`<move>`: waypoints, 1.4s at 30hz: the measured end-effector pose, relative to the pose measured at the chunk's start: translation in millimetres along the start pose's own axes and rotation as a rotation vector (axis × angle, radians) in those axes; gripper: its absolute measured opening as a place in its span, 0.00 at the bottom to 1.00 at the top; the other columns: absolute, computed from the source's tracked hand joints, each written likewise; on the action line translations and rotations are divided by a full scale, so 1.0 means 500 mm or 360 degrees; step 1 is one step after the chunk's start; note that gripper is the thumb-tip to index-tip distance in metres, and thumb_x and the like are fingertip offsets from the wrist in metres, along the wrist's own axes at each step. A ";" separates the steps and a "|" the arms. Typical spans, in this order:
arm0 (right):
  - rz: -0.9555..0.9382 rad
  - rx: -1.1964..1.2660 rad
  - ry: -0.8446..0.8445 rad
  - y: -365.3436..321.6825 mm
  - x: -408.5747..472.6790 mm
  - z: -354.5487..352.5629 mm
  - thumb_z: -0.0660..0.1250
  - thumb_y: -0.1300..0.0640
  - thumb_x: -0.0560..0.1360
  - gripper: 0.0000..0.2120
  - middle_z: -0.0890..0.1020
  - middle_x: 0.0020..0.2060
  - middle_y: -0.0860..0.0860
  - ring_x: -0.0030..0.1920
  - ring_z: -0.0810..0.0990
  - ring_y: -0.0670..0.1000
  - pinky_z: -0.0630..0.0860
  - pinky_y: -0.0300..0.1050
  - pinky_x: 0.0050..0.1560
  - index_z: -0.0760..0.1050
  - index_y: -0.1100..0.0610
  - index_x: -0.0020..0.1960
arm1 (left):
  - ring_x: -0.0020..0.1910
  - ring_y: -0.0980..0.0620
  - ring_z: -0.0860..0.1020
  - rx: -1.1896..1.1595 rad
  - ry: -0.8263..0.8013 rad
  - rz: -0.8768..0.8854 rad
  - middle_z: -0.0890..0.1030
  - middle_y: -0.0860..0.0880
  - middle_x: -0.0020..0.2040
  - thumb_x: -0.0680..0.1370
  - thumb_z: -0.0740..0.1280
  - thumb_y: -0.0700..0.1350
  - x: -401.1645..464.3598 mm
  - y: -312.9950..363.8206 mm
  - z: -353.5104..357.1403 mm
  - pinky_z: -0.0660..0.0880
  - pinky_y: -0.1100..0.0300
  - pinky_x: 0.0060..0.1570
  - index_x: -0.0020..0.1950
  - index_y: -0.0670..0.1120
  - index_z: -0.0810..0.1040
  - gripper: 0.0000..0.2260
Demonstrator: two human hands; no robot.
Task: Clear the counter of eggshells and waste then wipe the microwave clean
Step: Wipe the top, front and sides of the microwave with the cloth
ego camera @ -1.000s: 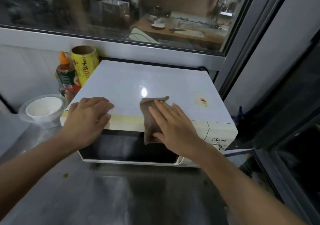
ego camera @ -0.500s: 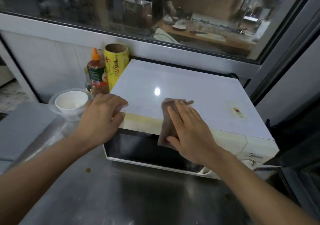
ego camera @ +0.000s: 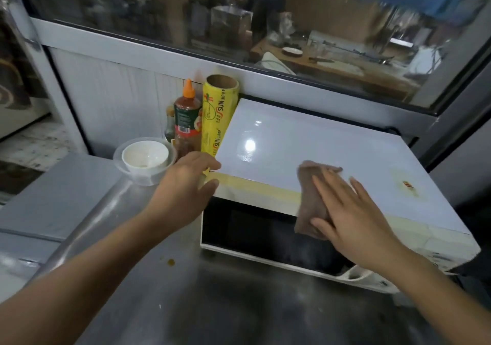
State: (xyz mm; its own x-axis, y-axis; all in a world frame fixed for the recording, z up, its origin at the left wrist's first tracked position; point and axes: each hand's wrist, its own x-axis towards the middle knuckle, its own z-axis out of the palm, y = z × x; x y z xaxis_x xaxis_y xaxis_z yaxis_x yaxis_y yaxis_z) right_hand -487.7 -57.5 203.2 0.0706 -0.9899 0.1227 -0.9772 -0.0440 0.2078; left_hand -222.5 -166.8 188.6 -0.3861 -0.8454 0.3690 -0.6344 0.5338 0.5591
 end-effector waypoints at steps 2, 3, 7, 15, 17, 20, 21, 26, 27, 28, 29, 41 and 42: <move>0.0089 -0.0018 -0.0064 0.016 -0.017 0.003 0.57 0.41 0.76 0.38 0.47 0.77 0.54 0.76 0.49 0.52 0.36 0.43 0.71 0.43 0.55 0.77 | 0.51 0.53 0.75 -0.0061 -0.0001 0.0031 0.78 0.49 0.57 0.73 0.70 0.39 -0.002 -0.008 -0.003 0.66 0.69 0.50 0.58 0.44 0.77 0.13; 0.0096 -0.0015 -0.0077 0.011 -0.013 0.005 0.58 0.41 0.76 0.38 0.46 0.77 0.54 0.76 0.48 0.52 0.36 0.43 0.71 0.42 0.55 0.76 | 0.49 0.55 0.74 -0.0106 0.0004 0.0041 0.78 0.50 0.55 0.73 0.70 0.38 -0.003 -0.012 -0.005 0.65 0.73 0.48 0.59 0.44 0.77 0.14; 0.0001 0.0022 -0.0050 -0.053 0.034 0.002 0.59 0.43 0.76 0.38 0.46 0.76 0.56 0.76 0.46 0.53 0.36 0.42 0.71 0.43 0.56 0.76 | 0.49 0.60 0.73 -0.0302 0.0008 -0.0029 0.74 0.57 0.52 0.72 0.68 0.36 -0.006 -0.029 -0.013 0.65 0.76 0.47 0.63 0.47 0.73 0.20; -0.0240 0.0205 0.0072 -0.213 0.154 -0.016 0.61 0.43 0.76 0.36 0.48 0.77 0.54 0.76 0.47 0.54 0.43 0.44 0.73 0.47 0.52 0.76 | 0.56 0.54 0.74 -0.0311 -0.0013 -0.0162 0.77 0.50 0.59 0.70 0.69 0.33 -0.027 -0.094 -0.037 0.71 0.60 0.55 0.65 0.48 0.71 0.25; -0.0322 0.0222 0.0128 -0.258 0.185 -0.020 0.63 0.46 0.75 0.33 0.53 0.76 0.54 0.75 0.51 0.55 0.49 0.46 0.73 0.54 0.52 0.75 | 0.56 0.54 0.74 -0.0311 -0.0071 -0.0139 0.77 0.50 0.60 0.71 0.69 0.35 -0.033 -0.102 -0.046 0.70 0.62 0.54 0.66 0.48 0.70 0.25; -0.0462 0.0183 0.0221 -0.304 0.205 -0.020 0.64 0.51 0.74 0.21 0.68 0.68 0.52 0.72 0.58 0.53 0.53 0.45 0.70 0.69 0.54 0.66 | 0.54 0.58 0.72 -0.0253 -0.0110 -0.0071 0.76 0.50 0.60 0.71 0.70 0.37 -0.047 -0.111 -0.060 0.66 0.73 0.50 0.67 0.48 0.69 0.25; -0.0469 0.0171 0.0242 -0.306 0.202 -0.018 0.65 0.52 0.74 0.20 0.71 0.66 0.51 0.72 0.60 0.52 0.54 0.44 0.70 0.71 0.54 0.64 | 0.53 0.59 0.71 -0.0236 -0.0107 -0.0057 0.76 0.51 0.60 0.71 0.70 0.37 -0.052 -0.113 -0.064 0.65 0.76 0.47 0.67 0.48 0.69 0.25; -0.0298 0.0217 0.0298 -0.269 0.142 -0.013 0.71 0.60 0.70 0.25 0.72 0.68 0.55 0.68 0.70 0.57 0.60 0.55 0.69 0.72 0.55 0.66 | 0.59 0.53 0.72 -0.0217 -0.0129 -0.0003 0.75 0.49 0.62 0.70 0.71 0.36 -0.072 -0.099 -0.070 0.65 0.67 0.56 0.68 0.46 0.68 0.28; -0.0213 0.0248 0.0312 -0.251 0.126 -0.015 0.72 0.61 0.69 0.26 0.73 0.67 0.56 0.66 0.73 0.58 0.62 0.57 0.68 0.73 0.57 0.66 | 0.60 0.51 0.72 -0.0233 -0.0126 0.0025 0.75 0.48 0.62 0.70 0.70 0.35 -0.070 -0.093 -0.067 0.65 0.67 0.56 0.68 0.45 0.69 0.28; -0.0124 0.0262 0.0313 -0.228 0.107 -0.015 0.73 0.62 0.68 0.26 0.74 0.66 0.57 0.64 0.75 0.58 0.63 0.58 0.67 0.73 0.58 0.65 | 0.61 0.50 0.72 -0.0257 -0.0127 0.0056 0.75 0.47 0.63 0.70 0.70 0.35 -0.066 -0.086 -0.063 0.65 0.66 0.58 0.68 0.44 0.69 0.27; -0.0045 0.0249 0.0302 -0.198 0.085 -0.015 0.73 0.63 0.68 0.26 0.74 0.65 0.57 0.63 0.75 0.58 0.63 0.59 0.67 0.73 0.59 0.65 | 0.62 0.49 0.72 -0.0284 -0.0129 0.0082 0.75 0.46 0.63 0.70 0.69 0.34 -0.061 -0.079 -0.058 0.67 0.64 0.60 0.68 0.43 0.69 0.27; 0.0078 0.0220 0.0263 -0.218 0.096 0.014 0.64 0.54 0.75 0.31 0.57 0.74 0.61 0.74 0.55 0.60 0.50 0.50 0.73 0.57 0.60 0.74 | 0.66 0.46 0.68 -0.0097 -0.0095 0.0266 0.74 0.44 0.65 0.70 0.68 0.35 -0.030 -0.005 0.001 0.64 0.54 0.65 0.70 0.40 0.66 0.29; 0.0043 0.0227 0.0299 -0.228 0.108 0.017 0.63 0.54 0.75 0.31 0.58 0.74 0.60 0.74 0.56 0.59 0.50 0.50 0.73 0.57 0.59 0.74 | 0.65 0.44 0.70 -0.0072 -0.0079 0.0285 0.75 0.42 0.64 0.70 0.68 0.36 -0.033 -0.001 0.004 0.67 0.50 0.65 0.69 0.38 0.68 0.27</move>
State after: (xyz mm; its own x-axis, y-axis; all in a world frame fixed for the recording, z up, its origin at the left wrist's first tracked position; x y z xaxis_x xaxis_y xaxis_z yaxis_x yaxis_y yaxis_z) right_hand -374.1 -107.0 177.7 0.0669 -0.9492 0.3073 -0.9967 -0.0495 0.0642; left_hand -217.3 -153.3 180.9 -0.5234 -0.7361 0.4292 -0.5224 0.6751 0.5208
